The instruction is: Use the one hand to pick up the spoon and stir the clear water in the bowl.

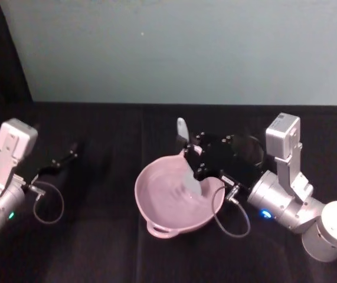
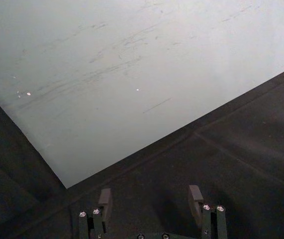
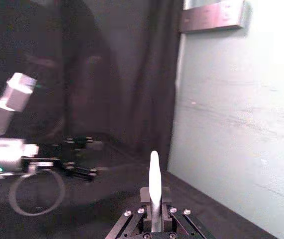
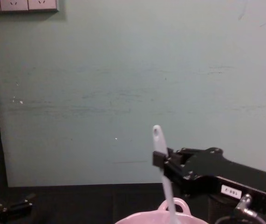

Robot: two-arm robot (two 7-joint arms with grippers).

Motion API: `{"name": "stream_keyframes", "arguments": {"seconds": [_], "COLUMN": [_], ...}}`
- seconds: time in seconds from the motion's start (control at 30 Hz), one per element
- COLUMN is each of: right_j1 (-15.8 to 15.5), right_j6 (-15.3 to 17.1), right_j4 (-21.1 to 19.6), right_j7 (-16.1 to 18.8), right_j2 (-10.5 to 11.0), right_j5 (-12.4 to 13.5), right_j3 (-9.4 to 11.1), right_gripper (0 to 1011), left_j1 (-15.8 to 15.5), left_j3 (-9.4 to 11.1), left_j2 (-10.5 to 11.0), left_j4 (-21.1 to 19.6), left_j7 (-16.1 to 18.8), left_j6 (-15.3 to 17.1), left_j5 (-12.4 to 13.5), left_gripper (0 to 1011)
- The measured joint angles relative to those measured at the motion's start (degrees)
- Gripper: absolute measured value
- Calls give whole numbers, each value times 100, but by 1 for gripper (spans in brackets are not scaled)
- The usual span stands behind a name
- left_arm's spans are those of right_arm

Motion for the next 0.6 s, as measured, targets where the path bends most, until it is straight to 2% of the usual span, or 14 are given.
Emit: {"name": "stream_keyframes", "arguments": {"seconds": [0.17, 0.33, 0.6], "right_j1": [-76, 33, 486], "right_j6": [45, 46, -34], "right_j4": [-176, -100, 543], "right_j7": [230, 412, 629], "right_j2": [2, -121, -470], "right_j5": [115, 223, 357], "right_j3": [-157, -332, -600], "right_gripper": [118, 118, 118], "left_j1": [0, 0, 0], "left_j3": [0, 0, 0], "left_j2": [0, 0, 0], "left_j4": [0, 0, 0], "left_j7": [0, 0, 0], "left_j6": [0, 0, 0], "left_j5": [0, 0, 0], "left_gripper": [1005, 1005, 1005]}}
